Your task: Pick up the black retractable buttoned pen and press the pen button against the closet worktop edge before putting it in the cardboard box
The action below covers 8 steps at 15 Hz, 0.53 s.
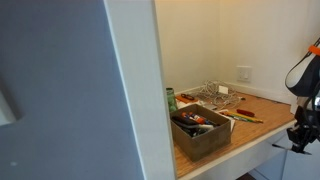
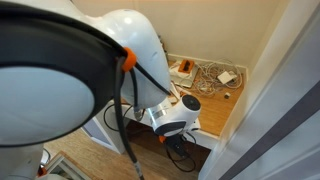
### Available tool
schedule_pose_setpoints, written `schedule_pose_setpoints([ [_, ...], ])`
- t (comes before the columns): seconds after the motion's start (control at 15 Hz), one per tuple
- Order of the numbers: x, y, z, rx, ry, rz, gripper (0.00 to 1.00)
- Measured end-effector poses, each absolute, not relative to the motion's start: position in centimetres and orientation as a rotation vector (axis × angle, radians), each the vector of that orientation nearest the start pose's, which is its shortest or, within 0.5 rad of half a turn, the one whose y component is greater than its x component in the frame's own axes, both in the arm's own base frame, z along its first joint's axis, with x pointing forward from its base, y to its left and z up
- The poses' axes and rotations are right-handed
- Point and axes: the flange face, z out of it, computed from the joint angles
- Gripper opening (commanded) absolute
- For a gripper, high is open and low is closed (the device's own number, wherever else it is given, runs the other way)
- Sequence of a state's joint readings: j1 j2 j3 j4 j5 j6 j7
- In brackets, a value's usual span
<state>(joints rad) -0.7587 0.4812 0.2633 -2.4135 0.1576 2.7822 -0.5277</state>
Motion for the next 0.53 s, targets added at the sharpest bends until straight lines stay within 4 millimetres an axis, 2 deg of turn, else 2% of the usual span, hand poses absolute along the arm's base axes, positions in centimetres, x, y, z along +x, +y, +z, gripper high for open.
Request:
schedule_pose_setpoints([
  [0.27, 41.88, -22.24, 10.85, -2.973, 0.195, -0.037, 0.03],
  [0.53, 42.0, -21.74, 10.82, -2.953, 0.166, -0.031, 0.03],
])
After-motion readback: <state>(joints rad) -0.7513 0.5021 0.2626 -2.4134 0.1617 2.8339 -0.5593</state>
